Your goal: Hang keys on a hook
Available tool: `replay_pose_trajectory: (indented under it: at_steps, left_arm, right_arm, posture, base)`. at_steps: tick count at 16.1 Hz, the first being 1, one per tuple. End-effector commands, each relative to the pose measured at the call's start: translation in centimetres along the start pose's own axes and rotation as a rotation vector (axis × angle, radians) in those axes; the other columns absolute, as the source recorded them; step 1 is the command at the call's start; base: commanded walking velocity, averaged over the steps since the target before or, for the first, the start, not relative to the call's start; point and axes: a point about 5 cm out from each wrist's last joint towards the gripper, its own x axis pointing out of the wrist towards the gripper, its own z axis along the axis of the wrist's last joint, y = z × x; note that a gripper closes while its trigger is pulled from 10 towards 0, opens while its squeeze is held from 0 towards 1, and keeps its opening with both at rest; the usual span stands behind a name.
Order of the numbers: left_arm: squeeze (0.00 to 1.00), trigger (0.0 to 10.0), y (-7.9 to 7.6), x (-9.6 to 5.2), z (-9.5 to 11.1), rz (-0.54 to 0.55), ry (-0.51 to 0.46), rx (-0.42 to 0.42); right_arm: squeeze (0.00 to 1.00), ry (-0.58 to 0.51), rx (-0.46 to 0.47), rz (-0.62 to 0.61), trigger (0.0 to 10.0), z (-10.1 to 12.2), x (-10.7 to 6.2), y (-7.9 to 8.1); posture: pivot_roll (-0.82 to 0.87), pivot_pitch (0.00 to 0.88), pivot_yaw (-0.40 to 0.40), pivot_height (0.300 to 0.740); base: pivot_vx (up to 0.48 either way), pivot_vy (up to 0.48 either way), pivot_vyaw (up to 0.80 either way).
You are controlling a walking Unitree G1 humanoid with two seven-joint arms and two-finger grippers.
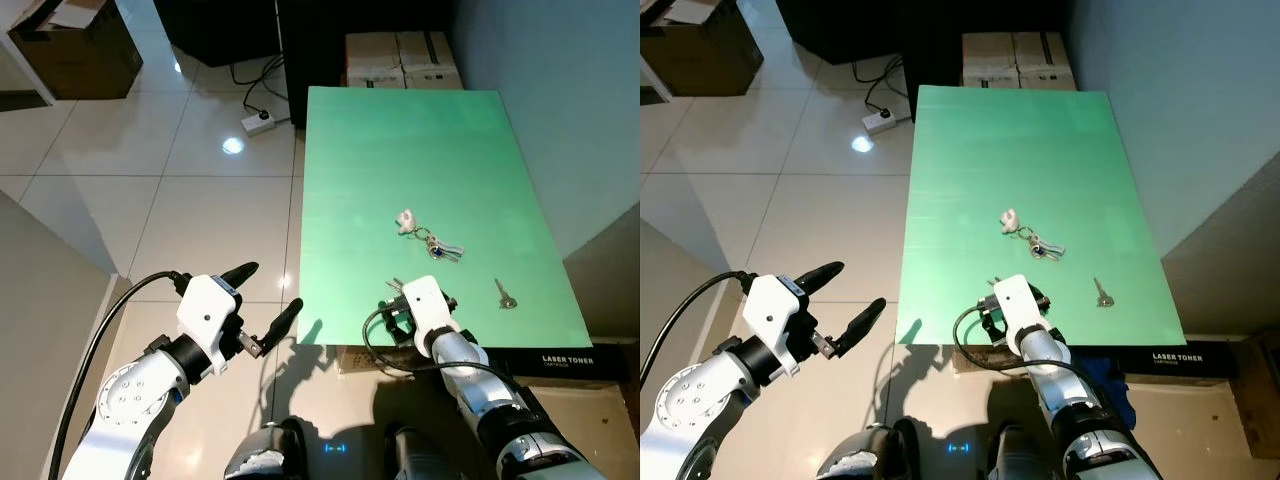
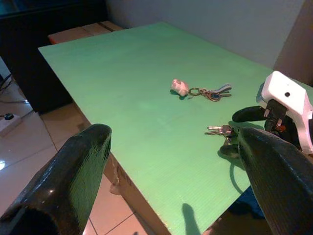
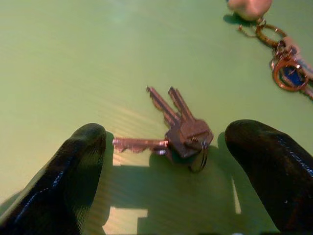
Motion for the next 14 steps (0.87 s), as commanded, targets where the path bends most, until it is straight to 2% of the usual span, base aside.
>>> replay_pose_trajectory:
  at_steps: [1, 4, 5, 7, 9, 11, 12, 14]
  left_arm:
    - [0.0, 10.0, 0.1, -0.2, 0.1, 0.001, 0.012, 0.007]
    - [0.0, 10.0, 0.1, 0.1, 0.5, -0.019, 0.004, -0.001]
    - [0.0, 10.0, 0.1, 0.2, 0.6, -0.018, -0.004, -0.002]
    - [0.0, 10.0, -0.3, 0.1, 0.8, -0.09, -0.006, -0.021]
    - [0.0, 10.0, -0.6, -0.3, 0.7, -0.152, 0.032, -0.027]
    - [0.0, 10.0, -0.6, -0.5, 0.9, -0.169, 0.038, -0.039]
    - [0.0, 10.0, -0.6, -0.5, 1.0, -0.186, 0.043, -0.03]
    - [0.0, 10.0, -0.5, -0.5, 0.9, -0.188, 0.047, -0.026]
  right_arm:
    - [1.0, 0.011, 0.01, 0.011, 10.0, -0.3, 0.0, 0.0]
    - [1.0, 0.02, 0.046, 0.037, 10.0, -0.6, -0.1, 0.1]
    - [0.0, 0.022, 0.05, 0.043, 10.0, -0.7, -0.1, 0.2]
    - [0.0, 0.031, 0.069, 0.054, 10.0, -0.9, -0.1, 0.6]
    - [0.0, 0.036, 0.083, 0.057, 10.0, -0.9, -0.1, 0.7]
    - [0.0, 0.035, 0.095, 0.062, 9.6, -0.8, 0.0, 1.0]
    - [0.0, 0.036, 0.095, 0.067, 4.9, -0.7, 0.1, 1.0]
    - [0.0, 0.039, 0.096, 0.066, 3.5, -0.7, 0.1, 1.0]
  posture:
    - [0.02, 0.249, 0.072, 0.74]
    - [0.02, 0.248, 0.072, 0.74]
    - [0.02, 0.248, 0.073, 0.74]
    - [0.02, 0.248, 0.071, 0.74]
    - [0.03, 0.254, 0.069, 0.74]
    - [0.03, 0.245, 0.071, 0.74]
    - [0.03, 0.247, 0.07, 0.74]
    - [0.02, 0.243, 0.07, 0.74]
  base:
    - [0.0, 0.0, 0.0]
    - [0.0, 0.0, 0.0]
    - [0.0, 0.0, 0.0]
    - [0.0, 0.0, 0.0]
    - [0.0, 0.0, 0.0]
    - [0.0, 0.0, 0.0]
    - [0.0, 0.0, 0.0]
    - [0.0, 0.0, 0.0]
